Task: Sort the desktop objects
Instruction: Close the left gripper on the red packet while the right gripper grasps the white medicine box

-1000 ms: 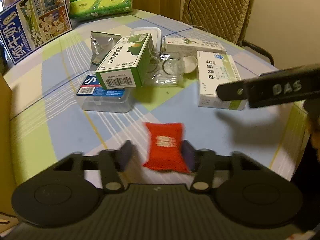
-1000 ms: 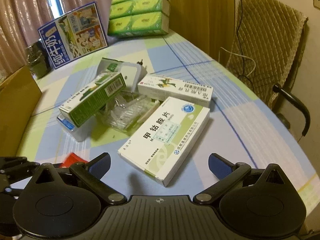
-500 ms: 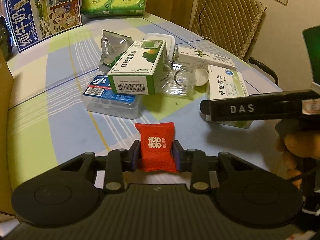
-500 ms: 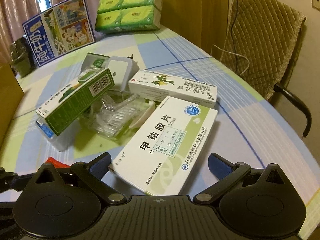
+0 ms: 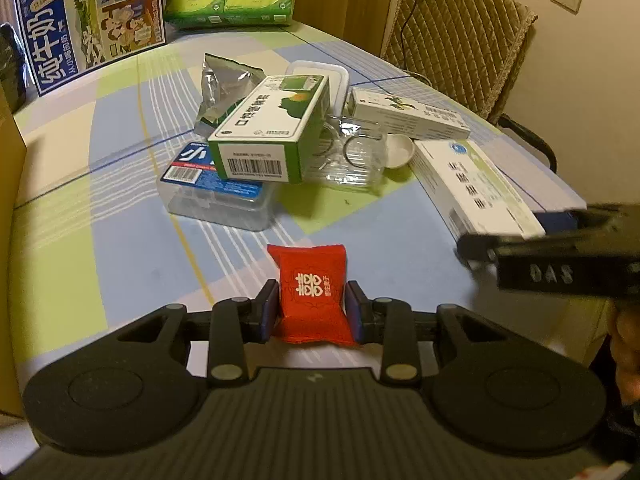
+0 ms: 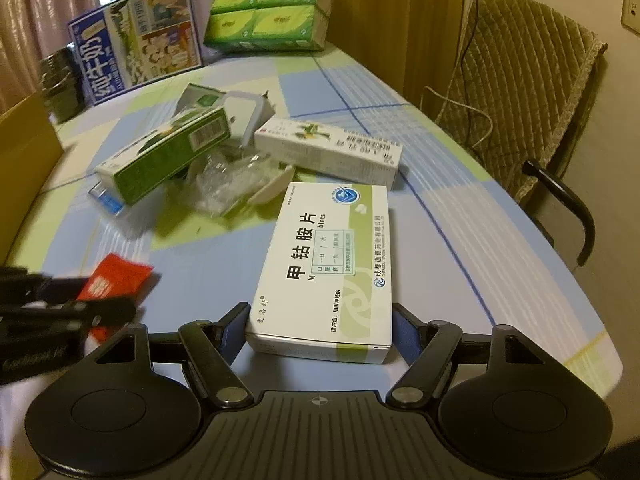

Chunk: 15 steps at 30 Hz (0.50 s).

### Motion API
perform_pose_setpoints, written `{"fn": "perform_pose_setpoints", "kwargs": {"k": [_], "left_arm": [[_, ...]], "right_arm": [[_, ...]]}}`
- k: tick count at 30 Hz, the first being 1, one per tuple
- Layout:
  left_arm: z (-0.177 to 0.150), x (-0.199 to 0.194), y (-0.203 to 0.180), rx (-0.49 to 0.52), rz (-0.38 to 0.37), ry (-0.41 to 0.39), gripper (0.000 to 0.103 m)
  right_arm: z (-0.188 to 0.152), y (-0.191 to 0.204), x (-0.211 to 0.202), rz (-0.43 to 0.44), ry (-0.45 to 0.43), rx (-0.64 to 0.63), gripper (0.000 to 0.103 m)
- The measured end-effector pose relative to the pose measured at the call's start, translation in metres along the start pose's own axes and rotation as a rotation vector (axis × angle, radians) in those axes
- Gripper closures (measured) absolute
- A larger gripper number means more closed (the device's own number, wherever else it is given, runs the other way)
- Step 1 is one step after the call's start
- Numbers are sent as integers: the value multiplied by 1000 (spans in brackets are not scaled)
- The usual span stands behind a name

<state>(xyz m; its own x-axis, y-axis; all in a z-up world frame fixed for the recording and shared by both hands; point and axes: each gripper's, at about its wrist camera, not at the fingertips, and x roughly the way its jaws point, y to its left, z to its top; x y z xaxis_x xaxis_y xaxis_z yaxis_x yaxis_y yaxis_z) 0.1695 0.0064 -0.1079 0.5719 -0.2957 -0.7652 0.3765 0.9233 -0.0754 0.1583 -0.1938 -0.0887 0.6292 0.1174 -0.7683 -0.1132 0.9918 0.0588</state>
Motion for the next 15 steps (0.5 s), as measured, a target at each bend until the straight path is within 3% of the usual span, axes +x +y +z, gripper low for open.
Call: {"fn": "perform_pose_setpoints", "kwargs": {"k": [7, 10, 12, 15], "left_arm": [[-11, -10, -10, -6, 0, 7, 74], [-16, -13, -11, -13, 0, 1, 74], [-17, -14, -8, -23, 2, -8, 59], [-16, -15, -6, -33, 9, -31, 52]], "right_arm": [[-22, 6, -18, 38, 11, -46, 32], [-22, 8, -18, 44, -4, -47, 27], [-21, 8, -18, 42, -19, -38, 17], [-20, 11, -16, 38, -31, -52, 16]]}}
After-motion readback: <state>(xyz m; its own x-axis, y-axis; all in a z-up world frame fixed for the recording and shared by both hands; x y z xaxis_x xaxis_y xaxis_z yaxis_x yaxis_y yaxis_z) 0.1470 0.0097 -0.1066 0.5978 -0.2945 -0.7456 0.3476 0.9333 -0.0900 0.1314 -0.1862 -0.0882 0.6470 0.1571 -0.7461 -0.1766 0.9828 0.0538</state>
